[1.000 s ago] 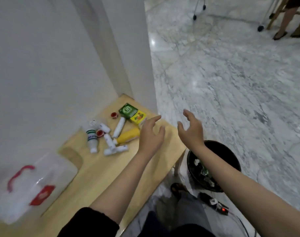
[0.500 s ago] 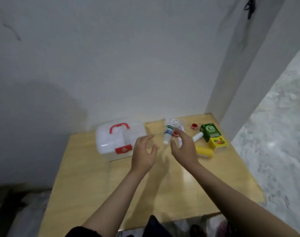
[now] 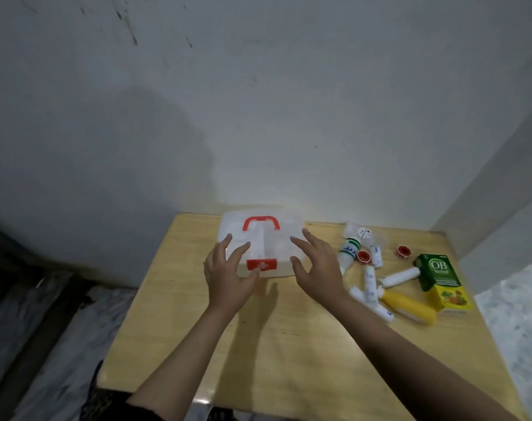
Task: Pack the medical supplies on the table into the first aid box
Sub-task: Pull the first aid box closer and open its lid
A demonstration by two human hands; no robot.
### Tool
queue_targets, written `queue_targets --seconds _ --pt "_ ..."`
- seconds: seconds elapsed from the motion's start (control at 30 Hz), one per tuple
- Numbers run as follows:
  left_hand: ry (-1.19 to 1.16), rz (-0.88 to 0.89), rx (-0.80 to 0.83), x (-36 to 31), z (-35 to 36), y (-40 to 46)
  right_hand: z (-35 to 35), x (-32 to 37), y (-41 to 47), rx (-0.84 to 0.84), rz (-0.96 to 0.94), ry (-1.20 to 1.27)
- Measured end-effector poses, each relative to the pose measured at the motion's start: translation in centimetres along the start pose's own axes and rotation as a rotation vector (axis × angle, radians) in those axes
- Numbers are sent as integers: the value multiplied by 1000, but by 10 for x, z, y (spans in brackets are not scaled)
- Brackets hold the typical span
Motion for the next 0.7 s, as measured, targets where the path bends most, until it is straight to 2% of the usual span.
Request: queue_targets --seconds 0.2,0.33,0.7 --pt "34 10 106 17 21 15 15 -11 8 18 40 -35" --pt "57 52 119 24 26 17 20 -15 8 -8 42 12" --pt "178 345 -79 28 31 16 27 -28 5 -132 -55 100"
Point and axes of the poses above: each hand's wrist, its own y-axis towards the middle knuckle, its own z-axis out of the palm, x = y × z, the point moved 10 cm from there along y, towards the middle knuckle, and after that the axes turned 1 degree about -z, right-handed, at the moved point
